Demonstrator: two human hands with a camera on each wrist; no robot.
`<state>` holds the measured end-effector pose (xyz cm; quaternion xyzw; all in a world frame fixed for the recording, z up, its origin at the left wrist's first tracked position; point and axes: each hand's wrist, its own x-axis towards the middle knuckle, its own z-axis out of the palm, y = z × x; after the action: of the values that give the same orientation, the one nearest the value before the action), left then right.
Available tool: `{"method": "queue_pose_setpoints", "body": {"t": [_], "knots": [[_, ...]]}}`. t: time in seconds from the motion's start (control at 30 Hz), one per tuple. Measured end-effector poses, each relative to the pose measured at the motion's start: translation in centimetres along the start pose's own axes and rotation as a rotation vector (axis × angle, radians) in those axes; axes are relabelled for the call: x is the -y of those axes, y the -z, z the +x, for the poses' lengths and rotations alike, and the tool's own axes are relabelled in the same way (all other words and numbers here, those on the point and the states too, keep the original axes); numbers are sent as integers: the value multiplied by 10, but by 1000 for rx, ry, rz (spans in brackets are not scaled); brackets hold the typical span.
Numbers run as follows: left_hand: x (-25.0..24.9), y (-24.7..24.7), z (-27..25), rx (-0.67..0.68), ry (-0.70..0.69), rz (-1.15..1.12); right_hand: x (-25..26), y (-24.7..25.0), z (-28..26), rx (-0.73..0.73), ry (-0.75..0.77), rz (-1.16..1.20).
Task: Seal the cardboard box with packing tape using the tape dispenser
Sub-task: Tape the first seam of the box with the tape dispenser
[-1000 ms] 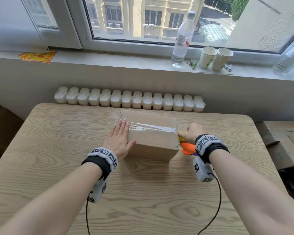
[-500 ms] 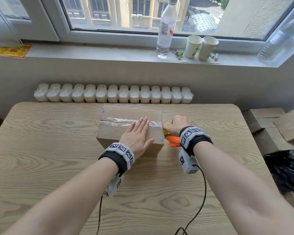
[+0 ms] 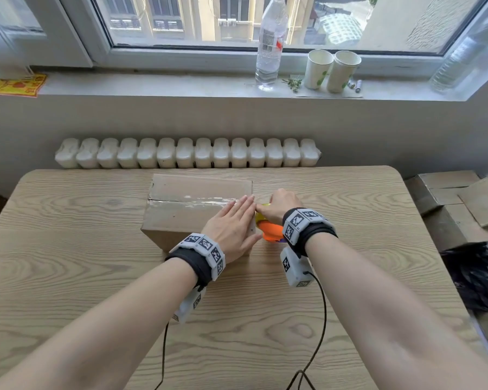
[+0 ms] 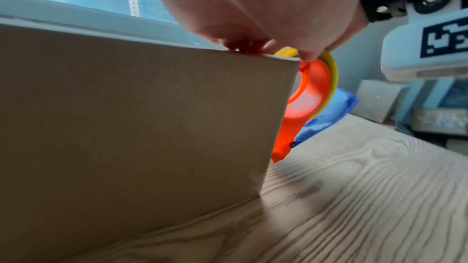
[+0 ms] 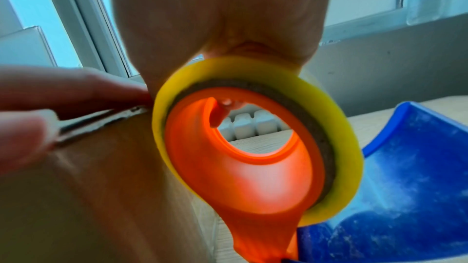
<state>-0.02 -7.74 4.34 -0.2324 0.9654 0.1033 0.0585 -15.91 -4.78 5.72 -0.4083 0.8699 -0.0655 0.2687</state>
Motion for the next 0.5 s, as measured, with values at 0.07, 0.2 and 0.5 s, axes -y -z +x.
{"method": "queue_pose_setpoints", "body": {"t": [0.07, 0.2, 0.5], "knots": [[4, 0, -2, -11, 33, -27, 6, -4, -1, 28, 12, 47], [13, 1, -7, 2, 55, -66, 1, 0, 1, 157, 27, 205], [21, -8, -7, 14, 50, -9, -30, 27, 1, 247, 47, 373]]}}
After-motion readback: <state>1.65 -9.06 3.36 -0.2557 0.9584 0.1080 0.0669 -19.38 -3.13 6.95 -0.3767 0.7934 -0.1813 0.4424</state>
